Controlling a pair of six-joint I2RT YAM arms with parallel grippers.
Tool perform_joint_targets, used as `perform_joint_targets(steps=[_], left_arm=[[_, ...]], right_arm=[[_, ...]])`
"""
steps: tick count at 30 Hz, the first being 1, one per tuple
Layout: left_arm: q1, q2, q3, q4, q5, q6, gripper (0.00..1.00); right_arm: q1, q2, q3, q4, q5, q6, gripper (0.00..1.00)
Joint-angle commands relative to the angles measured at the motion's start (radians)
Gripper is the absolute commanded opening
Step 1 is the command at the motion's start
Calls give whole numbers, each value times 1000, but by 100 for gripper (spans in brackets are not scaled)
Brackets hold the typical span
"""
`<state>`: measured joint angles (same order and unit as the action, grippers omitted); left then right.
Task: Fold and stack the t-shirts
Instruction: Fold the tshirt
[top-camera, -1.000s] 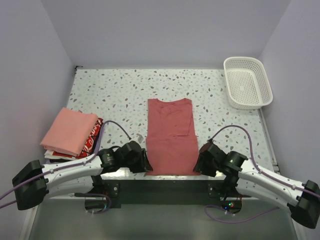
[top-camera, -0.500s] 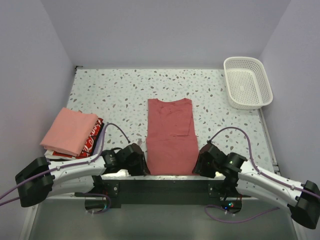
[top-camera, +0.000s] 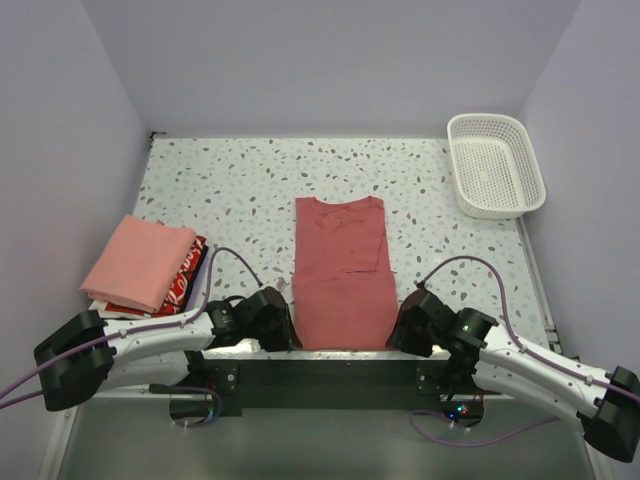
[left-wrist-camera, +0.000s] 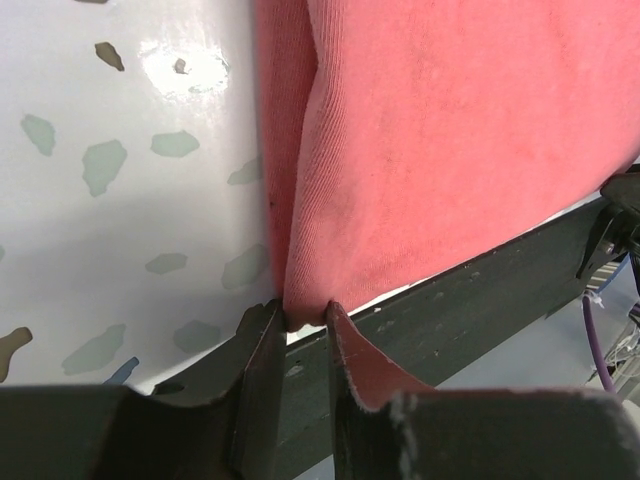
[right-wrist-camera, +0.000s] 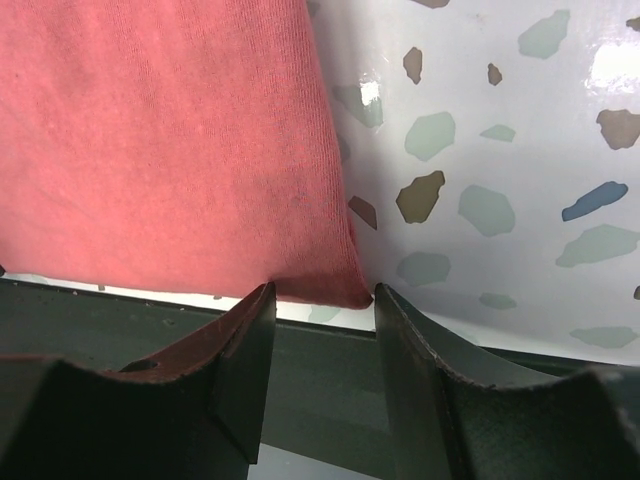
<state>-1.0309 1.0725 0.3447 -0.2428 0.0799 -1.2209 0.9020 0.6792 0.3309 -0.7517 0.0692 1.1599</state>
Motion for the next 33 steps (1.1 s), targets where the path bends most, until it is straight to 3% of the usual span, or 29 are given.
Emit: perform_joint_targets(steps=[1, 9, 13, 16, 26, 33], left_arm=[[-11, 12, -23, 11, 0, -11, 27], [-14, 9, -19, 25, 14, -26, 16], [-14, 3, -6, 22, 15, -25, 10], [-14, -3, 17, 7, 14, -19, 3], [23, -51, 140, -84, 20, 43, 0], [201, -22, 276, -110, 113, 161, 0]], right_arm=[[-2, -7, -18, -5, 37, 4, 47], [-2, -43, -43, 11, 37, 24, 32], [-2, -61, -20, 5, 46, 12, 15], [-3, -78, 16, -15, 69, -8, 8], [-3, -76, 181, -84, 112, -112, 2], [-35, 52, 350, -81, 165, -230, 2]])
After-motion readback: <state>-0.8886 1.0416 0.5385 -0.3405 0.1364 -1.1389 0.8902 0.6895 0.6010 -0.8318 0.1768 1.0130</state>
